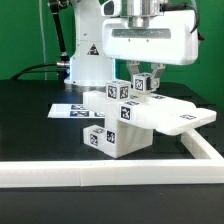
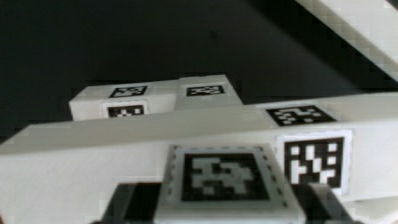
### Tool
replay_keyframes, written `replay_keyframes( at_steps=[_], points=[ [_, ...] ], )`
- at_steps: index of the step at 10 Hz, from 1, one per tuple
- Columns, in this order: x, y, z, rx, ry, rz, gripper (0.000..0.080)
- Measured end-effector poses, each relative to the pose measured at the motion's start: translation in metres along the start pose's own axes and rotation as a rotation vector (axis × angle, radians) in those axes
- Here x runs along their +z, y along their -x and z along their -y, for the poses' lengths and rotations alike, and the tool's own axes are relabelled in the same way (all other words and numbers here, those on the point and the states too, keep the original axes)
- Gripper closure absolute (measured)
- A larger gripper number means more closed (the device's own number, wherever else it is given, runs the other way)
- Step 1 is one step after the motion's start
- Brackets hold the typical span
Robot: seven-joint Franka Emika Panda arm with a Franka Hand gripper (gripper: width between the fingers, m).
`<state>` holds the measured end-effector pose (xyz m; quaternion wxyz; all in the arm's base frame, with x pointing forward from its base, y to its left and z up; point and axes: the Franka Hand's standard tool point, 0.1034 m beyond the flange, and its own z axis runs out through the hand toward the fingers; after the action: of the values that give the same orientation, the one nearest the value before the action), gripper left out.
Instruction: Assemble chair
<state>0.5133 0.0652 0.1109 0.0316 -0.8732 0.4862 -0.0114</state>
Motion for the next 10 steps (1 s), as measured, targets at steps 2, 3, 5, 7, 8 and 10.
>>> replay_keyframes(
  at_steps=[2,3,5,7,8,10],
  points=[
    [0.0005,0.0009,0.0001,0.036,0.000,0.001,0.0325],
    [0.0006,0.0011,0.0001,0.008,0.000,0.001,0.0325],
    [-0.0010,0.0024,0.0013,-0.120,-0.002,0.001,0.0158],
    [-0.0024,0.0035,0.0020,-0.346,-0.004,-0.001,0.0152],
    [-0.0028,0.0053,0.0031,-0.433,-0.005,-0.001,0.0152],
    [-0.0034,0.0051,0.0038,-0.606,-0.006,-0.002,0.0151]
  ],
)
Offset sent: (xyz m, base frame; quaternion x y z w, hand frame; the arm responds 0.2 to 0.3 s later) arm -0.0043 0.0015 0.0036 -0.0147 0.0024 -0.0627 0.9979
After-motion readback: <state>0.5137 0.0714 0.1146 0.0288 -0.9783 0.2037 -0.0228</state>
